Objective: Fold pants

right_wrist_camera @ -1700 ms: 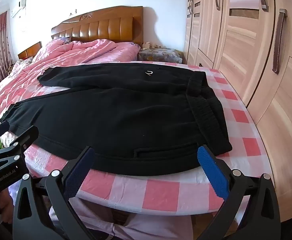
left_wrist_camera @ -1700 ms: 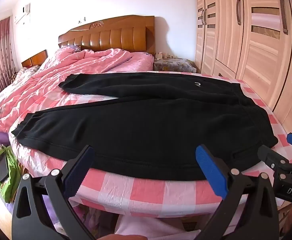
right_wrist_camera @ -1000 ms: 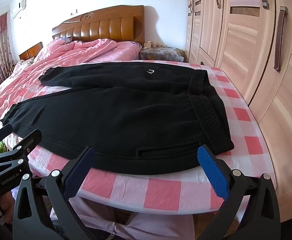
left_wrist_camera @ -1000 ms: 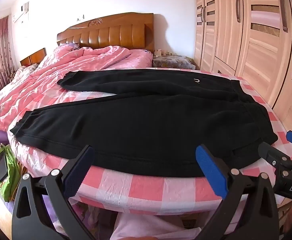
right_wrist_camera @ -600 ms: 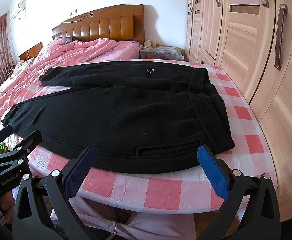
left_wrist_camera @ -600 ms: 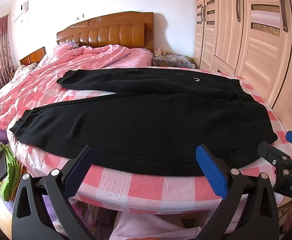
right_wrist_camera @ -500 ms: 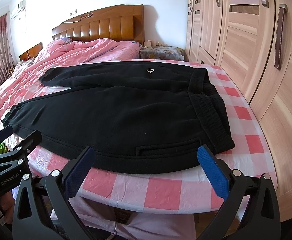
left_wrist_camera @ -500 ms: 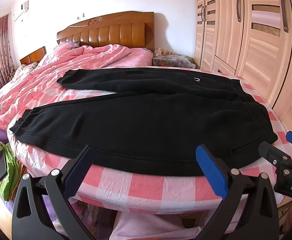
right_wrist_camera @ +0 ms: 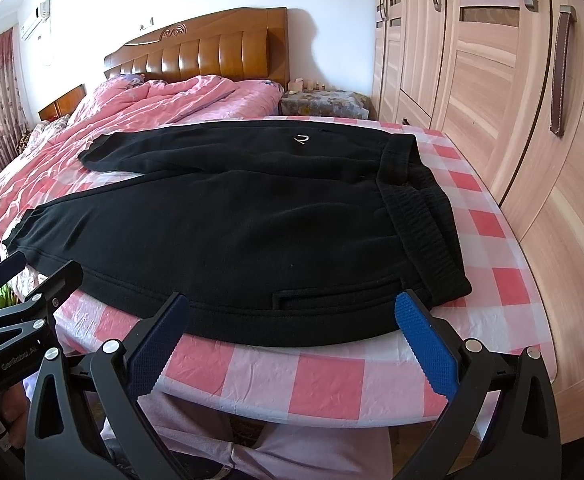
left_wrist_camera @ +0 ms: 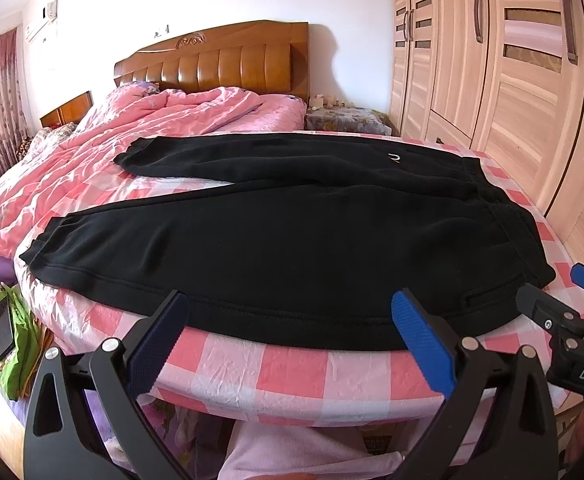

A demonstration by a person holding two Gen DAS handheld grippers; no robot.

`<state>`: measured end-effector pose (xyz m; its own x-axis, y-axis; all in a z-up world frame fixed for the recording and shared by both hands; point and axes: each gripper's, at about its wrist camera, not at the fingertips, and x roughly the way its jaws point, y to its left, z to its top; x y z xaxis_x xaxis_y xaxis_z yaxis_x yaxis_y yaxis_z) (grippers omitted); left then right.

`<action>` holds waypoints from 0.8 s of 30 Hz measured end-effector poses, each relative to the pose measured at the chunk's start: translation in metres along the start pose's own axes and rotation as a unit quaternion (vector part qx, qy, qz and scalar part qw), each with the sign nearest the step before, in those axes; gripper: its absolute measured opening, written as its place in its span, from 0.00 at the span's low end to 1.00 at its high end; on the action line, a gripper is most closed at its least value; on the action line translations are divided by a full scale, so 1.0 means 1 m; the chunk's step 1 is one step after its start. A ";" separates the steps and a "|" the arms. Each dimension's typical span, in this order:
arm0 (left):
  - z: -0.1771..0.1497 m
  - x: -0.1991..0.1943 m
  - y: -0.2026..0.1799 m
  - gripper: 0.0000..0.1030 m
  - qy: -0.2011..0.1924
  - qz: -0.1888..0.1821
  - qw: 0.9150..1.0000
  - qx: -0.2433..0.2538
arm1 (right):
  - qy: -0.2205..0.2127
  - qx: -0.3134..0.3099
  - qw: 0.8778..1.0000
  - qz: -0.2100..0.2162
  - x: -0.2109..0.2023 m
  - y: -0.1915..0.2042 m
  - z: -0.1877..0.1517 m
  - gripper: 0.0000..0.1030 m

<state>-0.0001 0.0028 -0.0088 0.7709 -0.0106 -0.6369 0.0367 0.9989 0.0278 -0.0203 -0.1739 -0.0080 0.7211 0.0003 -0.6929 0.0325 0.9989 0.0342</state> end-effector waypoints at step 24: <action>-0.001 -0.002 -0.001 0.99 0.005 -0.021 1.000 -0.009 | 0.004 0.004 1.000 0.003 0.002 -0.005 -0.001 0.96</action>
<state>-0.0021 0.0018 -0.0088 0.7622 -0.0526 -0.6452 0.0575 0.9983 -0.0134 -0.0203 -0.1788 -0.0103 0.7161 0.0057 -0.6980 0.0338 0.9985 0.0429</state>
